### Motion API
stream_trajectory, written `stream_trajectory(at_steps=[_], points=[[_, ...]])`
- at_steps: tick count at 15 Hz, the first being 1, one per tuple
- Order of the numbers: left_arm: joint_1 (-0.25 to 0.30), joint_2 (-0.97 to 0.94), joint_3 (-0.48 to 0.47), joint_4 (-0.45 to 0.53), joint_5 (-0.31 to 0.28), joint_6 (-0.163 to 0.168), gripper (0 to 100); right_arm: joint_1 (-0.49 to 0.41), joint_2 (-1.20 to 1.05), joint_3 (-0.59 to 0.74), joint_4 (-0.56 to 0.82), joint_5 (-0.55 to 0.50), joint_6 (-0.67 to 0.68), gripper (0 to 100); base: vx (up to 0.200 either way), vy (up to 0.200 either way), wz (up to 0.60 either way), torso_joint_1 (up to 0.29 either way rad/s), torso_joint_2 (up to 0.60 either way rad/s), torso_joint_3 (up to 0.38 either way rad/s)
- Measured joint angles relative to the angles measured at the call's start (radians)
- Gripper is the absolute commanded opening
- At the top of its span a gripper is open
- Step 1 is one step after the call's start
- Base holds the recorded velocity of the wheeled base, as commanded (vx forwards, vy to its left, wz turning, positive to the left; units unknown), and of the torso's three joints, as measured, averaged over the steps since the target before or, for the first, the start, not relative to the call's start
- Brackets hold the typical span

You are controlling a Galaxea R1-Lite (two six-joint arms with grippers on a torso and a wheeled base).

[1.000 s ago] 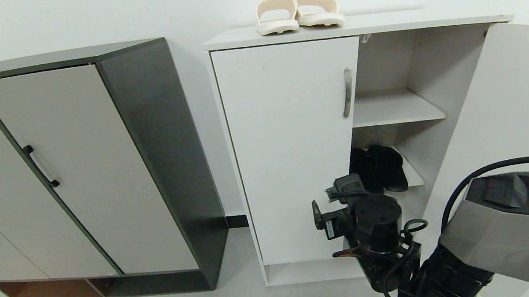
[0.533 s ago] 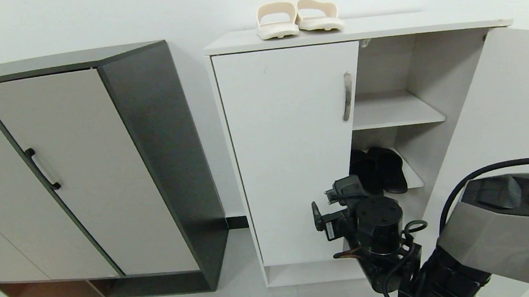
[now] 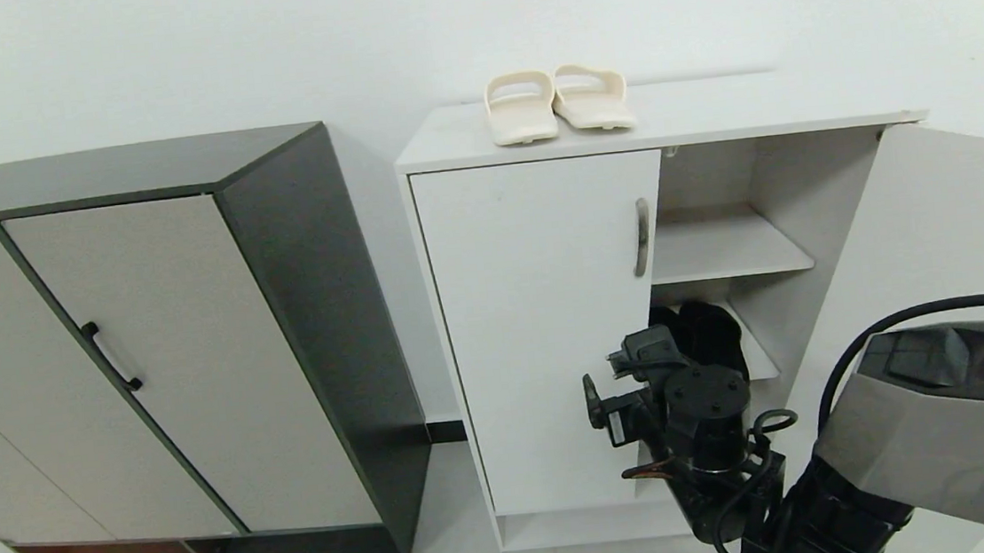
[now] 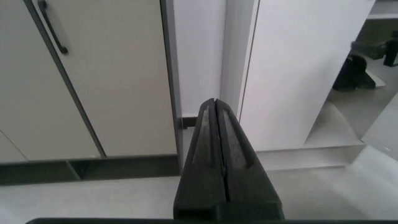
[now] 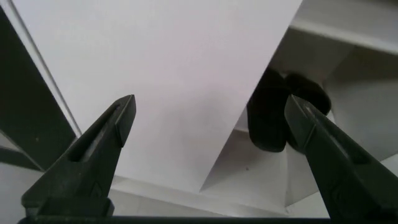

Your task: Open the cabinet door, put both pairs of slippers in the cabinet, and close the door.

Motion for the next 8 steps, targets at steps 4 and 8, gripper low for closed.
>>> stream_trajectory(at_steps=[4,8], points=[[0.0,0.0,0.0,0.0,0.0,0.0,0,0.001,0.0,0.0,0.0,0.001,0.0,100,0.0,0.0,0.0,0.14,-0.47,-0.328],[-0.001,0.001,0.0,0.0,0.001,0.0,0,0.003,0.0,0.0,-0.001,0.001,0.0,100,0.0,0.0,0.0,0.167,-0.48,-0.315]])
